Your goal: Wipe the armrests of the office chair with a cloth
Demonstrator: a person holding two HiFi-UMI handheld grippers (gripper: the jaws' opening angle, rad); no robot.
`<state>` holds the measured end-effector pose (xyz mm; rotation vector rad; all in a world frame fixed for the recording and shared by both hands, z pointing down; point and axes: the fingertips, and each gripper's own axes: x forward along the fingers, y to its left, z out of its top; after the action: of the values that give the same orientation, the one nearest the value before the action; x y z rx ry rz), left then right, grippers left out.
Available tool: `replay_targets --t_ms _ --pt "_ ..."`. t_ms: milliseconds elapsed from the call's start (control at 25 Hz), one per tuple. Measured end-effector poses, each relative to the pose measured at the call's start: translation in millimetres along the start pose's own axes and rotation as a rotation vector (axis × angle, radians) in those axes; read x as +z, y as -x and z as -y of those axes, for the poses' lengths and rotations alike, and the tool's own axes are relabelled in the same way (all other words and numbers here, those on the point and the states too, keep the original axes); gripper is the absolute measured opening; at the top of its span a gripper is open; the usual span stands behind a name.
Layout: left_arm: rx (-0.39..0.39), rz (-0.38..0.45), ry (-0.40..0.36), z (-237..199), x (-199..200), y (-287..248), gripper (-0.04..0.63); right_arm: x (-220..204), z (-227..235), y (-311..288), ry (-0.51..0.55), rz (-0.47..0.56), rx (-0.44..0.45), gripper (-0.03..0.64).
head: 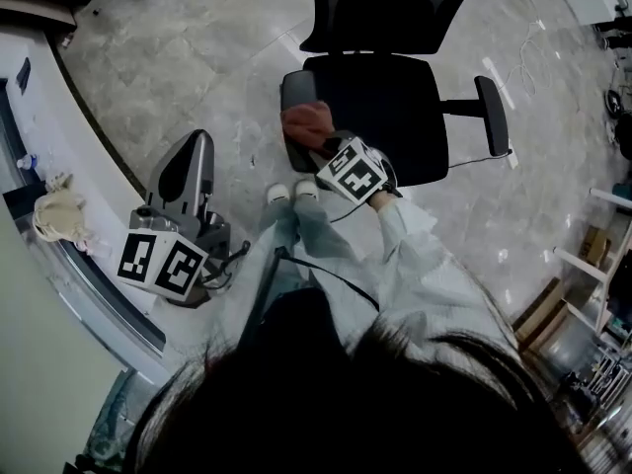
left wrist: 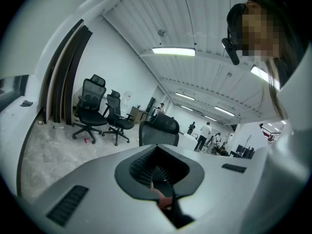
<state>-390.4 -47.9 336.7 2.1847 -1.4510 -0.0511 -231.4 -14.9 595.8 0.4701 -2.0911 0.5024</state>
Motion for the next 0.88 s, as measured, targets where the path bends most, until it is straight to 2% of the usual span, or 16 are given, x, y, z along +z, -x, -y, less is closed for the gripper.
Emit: replay_targets --t_ms 280,480,600,680,800,880 --pt "0.149 0.026 0.037 -48 1 35 0.003 58 92 -21 0.015 -0.027 -0.08 0.046" --pt "0.224 0.046 0.055 -75 -1 62 0.003 94 123 -46 -0.03 -0.047 -0.124 0.046" --pt "0.247 0.054 0.065 -86 -2 75 0.003 101 111 -63 -0.031 -0.089 -0.099 0.046" --pt "0.251 0.058 0.069 -89 -3 79 0.003 97 88 -72 0.01 -0.13 -0.062 0.046" --pt "0.234 0.064 0.07 -85 -2 79 0.003 87 54 -76 0.09 -0.144 -0.048 0.044" --pt "0.211 0.066 0.065 -77 -2 75 0.003 79 34 -71 0.105 -0.134 -0.021 0.044"
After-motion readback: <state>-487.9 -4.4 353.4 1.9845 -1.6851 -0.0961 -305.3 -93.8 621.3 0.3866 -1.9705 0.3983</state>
